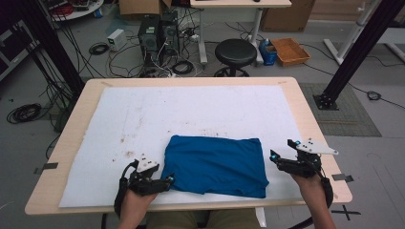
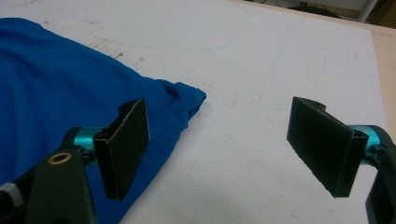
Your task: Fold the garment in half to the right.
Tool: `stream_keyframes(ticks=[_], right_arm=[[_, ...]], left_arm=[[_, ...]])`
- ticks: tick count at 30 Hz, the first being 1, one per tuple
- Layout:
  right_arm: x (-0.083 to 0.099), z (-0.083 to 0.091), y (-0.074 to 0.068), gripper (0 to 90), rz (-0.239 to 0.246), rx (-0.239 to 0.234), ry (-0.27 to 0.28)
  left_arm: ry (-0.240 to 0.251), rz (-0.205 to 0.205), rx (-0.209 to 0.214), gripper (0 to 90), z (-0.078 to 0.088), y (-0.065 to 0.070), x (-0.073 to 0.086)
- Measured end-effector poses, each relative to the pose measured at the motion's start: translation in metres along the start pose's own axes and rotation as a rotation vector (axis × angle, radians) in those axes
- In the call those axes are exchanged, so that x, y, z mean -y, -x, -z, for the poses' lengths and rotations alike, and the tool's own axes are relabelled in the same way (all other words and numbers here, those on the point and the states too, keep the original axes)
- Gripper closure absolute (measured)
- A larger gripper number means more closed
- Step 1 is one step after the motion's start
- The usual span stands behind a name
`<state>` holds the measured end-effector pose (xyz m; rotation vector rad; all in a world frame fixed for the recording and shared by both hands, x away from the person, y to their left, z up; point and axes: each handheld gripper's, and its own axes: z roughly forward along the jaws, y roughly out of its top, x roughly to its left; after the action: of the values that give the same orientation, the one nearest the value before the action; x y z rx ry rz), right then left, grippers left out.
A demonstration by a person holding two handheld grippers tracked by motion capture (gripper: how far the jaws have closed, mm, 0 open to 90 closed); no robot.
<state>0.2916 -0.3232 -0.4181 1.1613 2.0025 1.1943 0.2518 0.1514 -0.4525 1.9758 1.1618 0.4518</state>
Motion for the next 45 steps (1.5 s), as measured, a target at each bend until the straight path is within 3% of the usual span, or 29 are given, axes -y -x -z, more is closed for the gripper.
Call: stream_keyframes(ticks=[2, 3, 8, 12, 14, 19, 25, 27, 32, 36, 41, 44, 45], right_arm=[[0.0, -0.002, -0.002, 20.9, 0.008, -0.004, -0.003], [-0.001, -0.003, -0.003, 20.9, 0.008, -0.007, -0.005], [-0.006, -0.007, -0.013, 20.9, 0.035, -0.029, -0.009], [-0.019, -0.014, -0.028, 20.9, 0.07, -0.083, -0.005], [-0.028, -0.022, -0.038, 20.9, 0.098, -0.126, -0.014], [-0.066, -0.058, -0.064, 20.9, 0.154, -0.24, -0.064], [-0.115, -0.108, -0.106, 20.9, 0.228, -0.35, -0.119], [-0.126, -0.128, -0.122, 20.9, 0.255, -0.394, -0.152], [-0.138, -0.182, -0.159, 21.3, 0.307, -0.442, -0.275], [-0.142, -0.219, -0.183, 32.1, 0.328, -0.47, -0.364], [-0.14, -0.25, -0.206, 48.0, 0.386, -0.497, -0.465], [-0.133, -0.261, -0.213, 65.9, 0.436, -0.509, -0.523], [-0.134, -0.26, -0.213, 84.9, 0.429, -0.529, -0.517]], left_arm=[[-0.005, -0.033, -0.028, 39.7, 0.0, 0.003, 0.001], [0.0, -0.027, -0.026, 41.7, 0.001, 0.004, 0.001], [0.013, -0.049, 0.018, 63.3, 0.004, 0.007, 0.004], [0.023, 0.018, 0.09, 81.7, 0.006, -0.005, 0.007], [0.017, 0.069, 0.124, 83.6, 0.006, -0.011, 0.007], [0.012, 0.096, 0.142, 84.1, 0.007, -0.012, 0.007], [-0.003, 0.12, 0.17, 84.6, 0.007, -0.015, 0.005], [-0.004, 0.128, 0.18, 84.7, 0.008, -0.016, 0.004], [0.01, 0.129, 0.195, 84.8, 0.012, -0.02, -0.001], [0.017, 0.129, 0.202, 84.8, 0.013, -0.021, -0.002], [0.0, 0.13, 0.213, 84.7, 0.011, -0.022, 0.0], [-0.004, 0.129, 0.218, 84.8, 0.01, -0.022, 0.0], [-0.007, 0.129, 0.223, 84.8, 0.01, -0.022, 0.001]])
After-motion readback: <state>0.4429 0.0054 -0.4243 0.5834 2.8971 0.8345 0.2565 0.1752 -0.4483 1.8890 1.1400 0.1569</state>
